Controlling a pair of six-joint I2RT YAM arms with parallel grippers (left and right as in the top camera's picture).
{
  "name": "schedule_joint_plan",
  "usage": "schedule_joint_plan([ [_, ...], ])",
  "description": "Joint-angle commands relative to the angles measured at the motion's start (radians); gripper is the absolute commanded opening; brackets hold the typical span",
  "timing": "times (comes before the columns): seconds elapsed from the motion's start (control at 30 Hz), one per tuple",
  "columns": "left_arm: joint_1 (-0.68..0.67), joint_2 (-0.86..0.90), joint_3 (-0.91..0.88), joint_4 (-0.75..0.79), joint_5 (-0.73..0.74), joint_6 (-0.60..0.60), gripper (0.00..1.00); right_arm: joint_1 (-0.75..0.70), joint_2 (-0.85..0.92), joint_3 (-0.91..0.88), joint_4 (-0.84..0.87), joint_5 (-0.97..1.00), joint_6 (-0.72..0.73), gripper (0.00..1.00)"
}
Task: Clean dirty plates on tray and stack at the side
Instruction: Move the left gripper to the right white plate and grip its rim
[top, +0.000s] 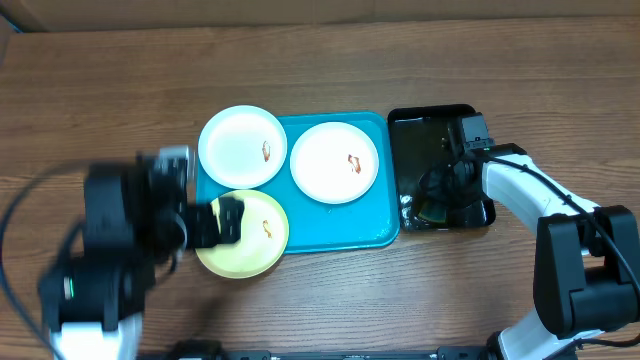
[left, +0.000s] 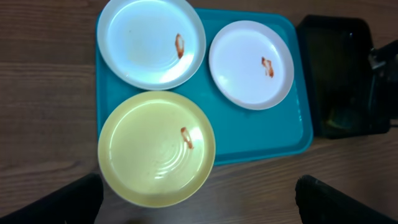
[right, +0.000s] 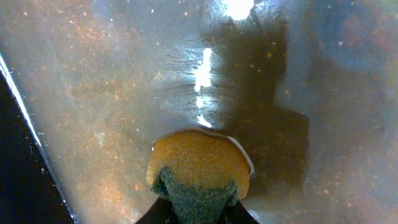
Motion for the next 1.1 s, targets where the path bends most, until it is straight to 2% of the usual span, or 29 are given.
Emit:
schedule_joint_plan([
  [0.0, 0.003, 0.140, 0.115, -0.016, 0.113, 0.000, 1.00, 0.003, 0.009, -0.013, 0.001, -0.001, 0.003, 0.15],
  [0.13, 0.002, 0.273, 0.128, -0.009, 0.205, -0.030, 1.00, 0.003, 0.009, -0.013, 0.001, -0.001, 0.003, 0.17],
  [0.17, -0.002, 0.301, 0.126, -0.009, 0.205, -0.044, 0.96, 0.003, 0.009, -0.013, 0.001, -0.001, 0.003, 0.17],
  [0.23, -0.021, 0.358, 0.115, -0.005, 0.204, -0.058, 0.64, 0.003, 0.009, -0.013, 0.001, -0.001, 0.003, 0.17],
  [0.27, -0.038, 0.388, 0.107, 0.000, 0.199, -0.072, 0.55, 0.003, 0.009, -0.013, 0.001, -0.001, 0.003, 0.17],
  [0.3, -0.054, 0.412, 0.100, 0.006, 0.191, -0.090, 0.54, 0.003, 0.009, -0.013, 0.002, -0.001, 0.003, 0.17],
  [0.5, -0.175, 0.570, 0.061, 0.095, 0.064, -0.263, 0.59, 0.003, 0.009, -0.013, 0.003, -0.002, 0.003, 0.17],
  [0.67, -0.249, 0.697, 0.061, 0.185, 0.006, -0.293, 0.63, 0.003, 0.009, -0.013, 0.004, -0.002, 0.003, 0.18],
  [0.9, -0.296, 0.821, 0.061, 0.290, -0.031, -0.343, 0.59, 0.003, 0.009, -0.013, 0.004, -0.002, 0.003, 0.18],
  [1.07, -0.296, 0.869, 0.061, 0.312, -0.070, -0.354, 0.51, 0.003, 0.009, -0.013, 0.005, -0.002, 0.003, 0.18],
])
